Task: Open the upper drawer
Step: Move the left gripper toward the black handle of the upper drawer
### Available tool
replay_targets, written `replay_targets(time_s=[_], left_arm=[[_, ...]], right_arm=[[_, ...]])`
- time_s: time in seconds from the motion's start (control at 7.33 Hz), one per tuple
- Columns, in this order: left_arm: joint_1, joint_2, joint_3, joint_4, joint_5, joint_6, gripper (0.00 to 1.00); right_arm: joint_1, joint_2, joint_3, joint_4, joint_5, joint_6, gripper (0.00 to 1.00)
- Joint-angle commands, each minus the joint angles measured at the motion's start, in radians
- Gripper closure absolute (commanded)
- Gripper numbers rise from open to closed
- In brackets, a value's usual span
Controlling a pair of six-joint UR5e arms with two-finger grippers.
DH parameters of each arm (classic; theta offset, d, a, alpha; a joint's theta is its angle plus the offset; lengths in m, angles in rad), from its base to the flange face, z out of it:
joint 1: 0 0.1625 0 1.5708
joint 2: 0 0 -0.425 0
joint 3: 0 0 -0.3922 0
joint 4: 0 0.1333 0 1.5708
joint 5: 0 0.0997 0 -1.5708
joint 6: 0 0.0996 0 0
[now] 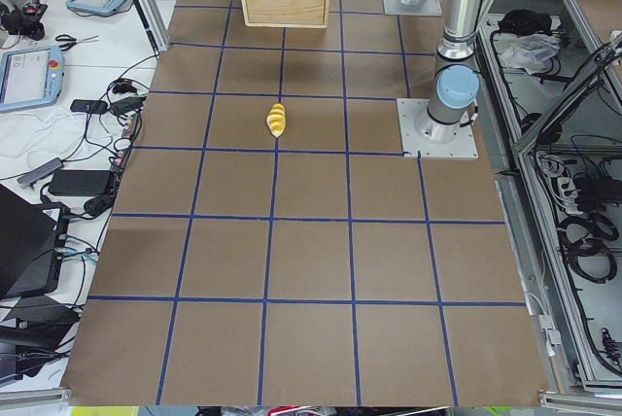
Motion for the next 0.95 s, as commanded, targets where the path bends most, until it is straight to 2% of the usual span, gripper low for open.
replay_targets(time_s=[0.0, 0.82], left_arm=[[-0.047, -0.044, -0.001, 0.047, -0.007, -0.058, 0.00], [-0.065, -0.087, -0.001, 0.060, 0.003, -0.052, 0.00]], right_arm=[[0.000, 0.000, 0.000, 0.000, 0.000, 0.000, 0.00], [0.000, 0.000, 0.000, 0.000, 0.000, -0.001, 0.00]])
